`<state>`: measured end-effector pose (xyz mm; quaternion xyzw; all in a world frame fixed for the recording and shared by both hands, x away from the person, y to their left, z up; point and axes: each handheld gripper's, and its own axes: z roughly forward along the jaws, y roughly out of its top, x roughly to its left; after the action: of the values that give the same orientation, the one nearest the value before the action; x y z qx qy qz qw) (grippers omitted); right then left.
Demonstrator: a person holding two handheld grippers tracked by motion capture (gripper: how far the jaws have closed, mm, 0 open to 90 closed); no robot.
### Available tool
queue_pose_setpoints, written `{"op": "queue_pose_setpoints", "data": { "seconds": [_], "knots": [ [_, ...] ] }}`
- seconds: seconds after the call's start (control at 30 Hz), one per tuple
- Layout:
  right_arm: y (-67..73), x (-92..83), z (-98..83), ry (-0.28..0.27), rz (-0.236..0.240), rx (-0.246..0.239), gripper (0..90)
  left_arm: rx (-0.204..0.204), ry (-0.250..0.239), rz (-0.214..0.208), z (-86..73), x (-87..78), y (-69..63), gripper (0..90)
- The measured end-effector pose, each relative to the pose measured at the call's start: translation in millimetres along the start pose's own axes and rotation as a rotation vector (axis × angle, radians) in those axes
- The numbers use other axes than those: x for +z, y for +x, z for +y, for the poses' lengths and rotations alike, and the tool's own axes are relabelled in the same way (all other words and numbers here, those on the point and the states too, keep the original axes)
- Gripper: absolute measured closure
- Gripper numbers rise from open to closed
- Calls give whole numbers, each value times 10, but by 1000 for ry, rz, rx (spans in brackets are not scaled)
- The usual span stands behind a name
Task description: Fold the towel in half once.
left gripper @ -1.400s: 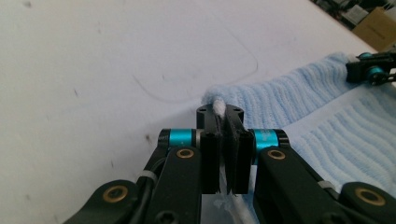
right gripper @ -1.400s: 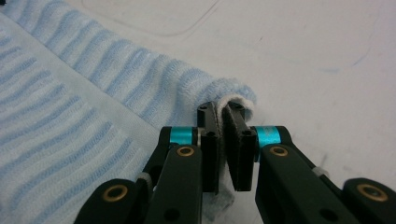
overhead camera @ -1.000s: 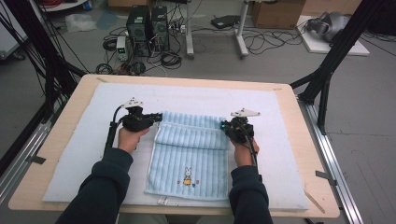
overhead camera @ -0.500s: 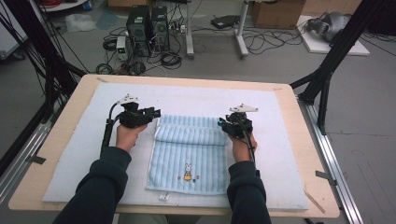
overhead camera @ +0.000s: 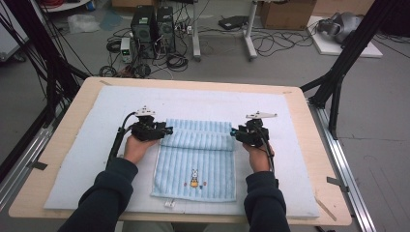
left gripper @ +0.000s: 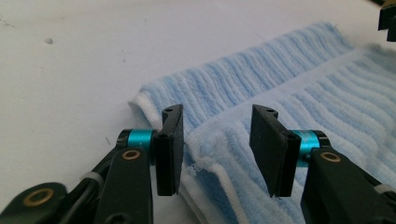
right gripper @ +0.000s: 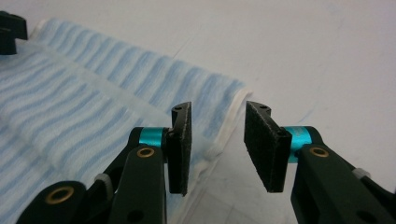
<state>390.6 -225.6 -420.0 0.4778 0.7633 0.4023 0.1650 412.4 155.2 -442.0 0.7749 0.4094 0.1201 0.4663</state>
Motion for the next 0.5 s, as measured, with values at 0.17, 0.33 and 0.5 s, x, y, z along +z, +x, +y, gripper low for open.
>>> {"op": "queue_pose_setpoints", "data": {
  "seconds": [0.17,0.33,0.5],
  "knots": [
    [57,145,-41,98,37,-4,626,55,64,-6,-42,43,-65,795],
    [91,142,-49,118,29,-41,823,53,27,-14,-66,-29,-62,834],
    [143,45,-18,82,25,-69,825,39,-52,-47,-98,-191,-71,834]
  ]
}}
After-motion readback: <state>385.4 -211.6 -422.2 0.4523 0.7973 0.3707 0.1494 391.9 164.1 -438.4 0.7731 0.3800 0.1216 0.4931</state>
